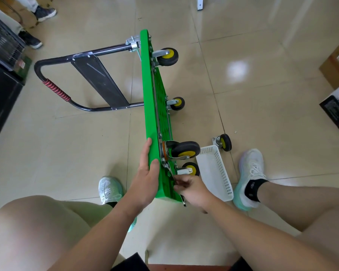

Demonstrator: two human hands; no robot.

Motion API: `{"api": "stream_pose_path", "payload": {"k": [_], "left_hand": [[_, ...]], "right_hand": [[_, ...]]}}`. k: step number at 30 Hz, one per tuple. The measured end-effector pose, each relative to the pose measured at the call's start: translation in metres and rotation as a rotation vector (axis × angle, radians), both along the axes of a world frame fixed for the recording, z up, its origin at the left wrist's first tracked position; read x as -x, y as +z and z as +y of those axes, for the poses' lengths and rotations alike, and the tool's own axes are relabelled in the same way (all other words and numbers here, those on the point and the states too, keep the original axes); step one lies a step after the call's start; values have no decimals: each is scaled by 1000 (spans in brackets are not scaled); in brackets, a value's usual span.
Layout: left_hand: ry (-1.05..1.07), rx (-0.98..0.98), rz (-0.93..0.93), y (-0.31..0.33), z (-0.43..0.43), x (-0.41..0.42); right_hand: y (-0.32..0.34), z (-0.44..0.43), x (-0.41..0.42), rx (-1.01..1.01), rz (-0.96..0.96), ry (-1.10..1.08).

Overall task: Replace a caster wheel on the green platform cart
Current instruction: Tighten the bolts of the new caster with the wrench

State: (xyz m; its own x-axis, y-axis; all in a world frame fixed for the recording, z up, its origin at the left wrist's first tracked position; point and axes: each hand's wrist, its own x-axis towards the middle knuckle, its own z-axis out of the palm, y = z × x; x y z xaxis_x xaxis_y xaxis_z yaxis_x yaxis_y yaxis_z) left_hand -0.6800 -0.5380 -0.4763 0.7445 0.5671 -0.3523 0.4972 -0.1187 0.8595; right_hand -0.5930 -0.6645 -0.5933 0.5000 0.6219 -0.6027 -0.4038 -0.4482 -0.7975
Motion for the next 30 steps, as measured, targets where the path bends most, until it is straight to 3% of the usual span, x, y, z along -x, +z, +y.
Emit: {"api": "stream_pose_path", "payload": {"k": [13, 18, 30], "left_hand": [[-15, -51, 21, 3, -2, 0], [-21, -52, 16, 0, 1, 0], [4, -18, 15, 5, -4, -3]], "right_hand": [[33, -9, 11, 56, -103, 185], [61, -7, 15, 25, 17, 69], [86, -7, 1, 17, 276, 13]]}}
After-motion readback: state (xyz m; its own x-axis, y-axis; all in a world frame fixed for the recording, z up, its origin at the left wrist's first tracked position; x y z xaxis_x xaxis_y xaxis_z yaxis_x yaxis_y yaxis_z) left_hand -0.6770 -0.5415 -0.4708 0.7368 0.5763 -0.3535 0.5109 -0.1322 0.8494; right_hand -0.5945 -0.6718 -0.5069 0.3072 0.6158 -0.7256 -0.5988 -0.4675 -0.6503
